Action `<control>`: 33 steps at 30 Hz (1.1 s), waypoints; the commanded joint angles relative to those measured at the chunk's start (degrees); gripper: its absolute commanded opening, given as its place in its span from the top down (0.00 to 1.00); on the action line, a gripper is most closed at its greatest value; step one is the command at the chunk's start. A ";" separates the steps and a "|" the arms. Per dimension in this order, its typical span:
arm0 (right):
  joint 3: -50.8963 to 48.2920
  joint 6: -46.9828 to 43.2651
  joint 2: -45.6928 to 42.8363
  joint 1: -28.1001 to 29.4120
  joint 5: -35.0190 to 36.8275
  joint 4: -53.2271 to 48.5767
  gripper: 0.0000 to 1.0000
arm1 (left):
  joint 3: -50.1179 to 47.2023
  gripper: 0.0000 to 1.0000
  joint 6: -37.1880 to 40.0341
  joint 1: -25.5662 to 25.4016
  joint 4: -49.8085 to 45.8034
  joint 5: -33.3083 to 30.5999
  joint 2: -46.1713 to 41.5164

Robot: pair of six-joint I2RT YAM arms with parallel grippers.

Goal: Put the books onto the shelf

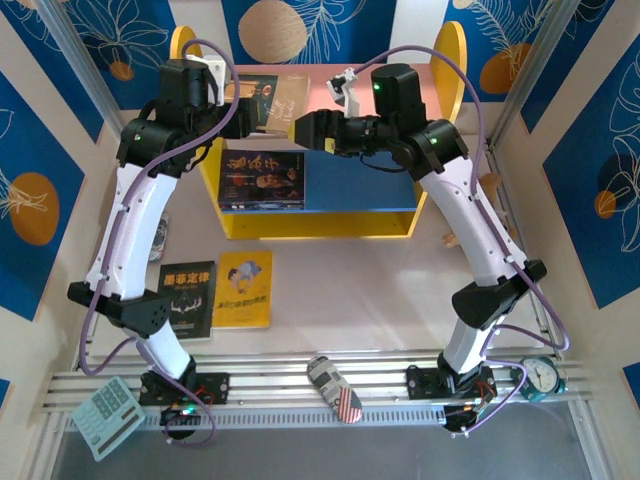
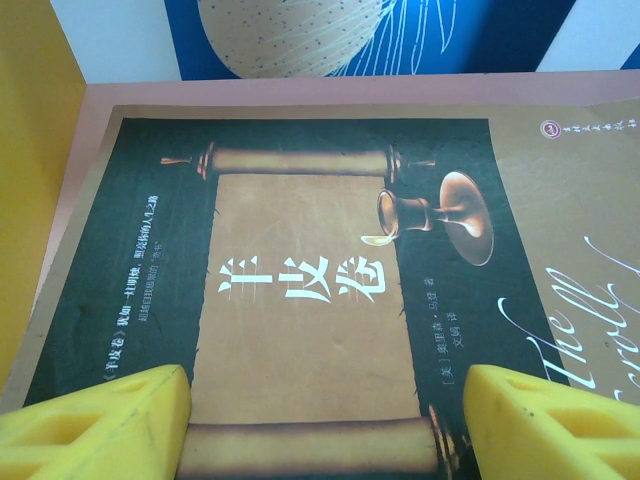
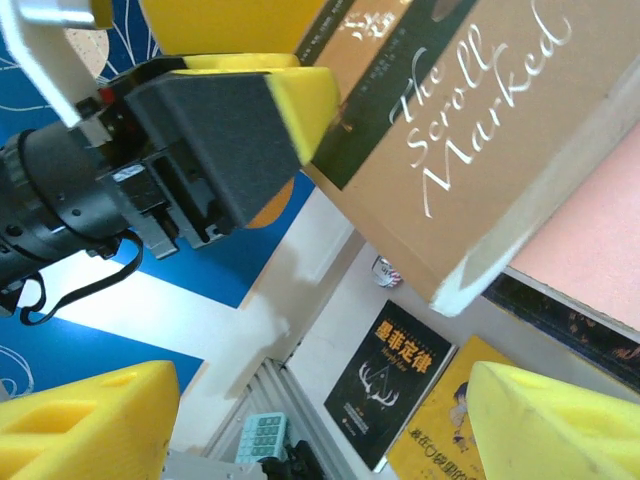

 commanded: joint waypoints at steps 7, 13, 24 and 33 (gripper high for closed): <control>-2.59 9.29 2.26 -1.63 -5.10 9.12 0.24 | -1.99 0.28 0.50 0.79 -0.45 1.33 -2.83; -1.25 11.66 4.12 -2.15 -5.73 10.30 0.28 | -2.52 0.28 0.49 0.78 -0.41 1.15 -3.39; -1.93 15.76 5.50 -2.70 -6.08 11.97 0.33 | -3.57 0.28 0.64 0.80 -0.02 1.30 -4.25; -4.56 19.97 5.92 -2.86 -6.64 14.97 0.40 | -4.72 0.28 0.65 0.75 0.49 1.44 -4.99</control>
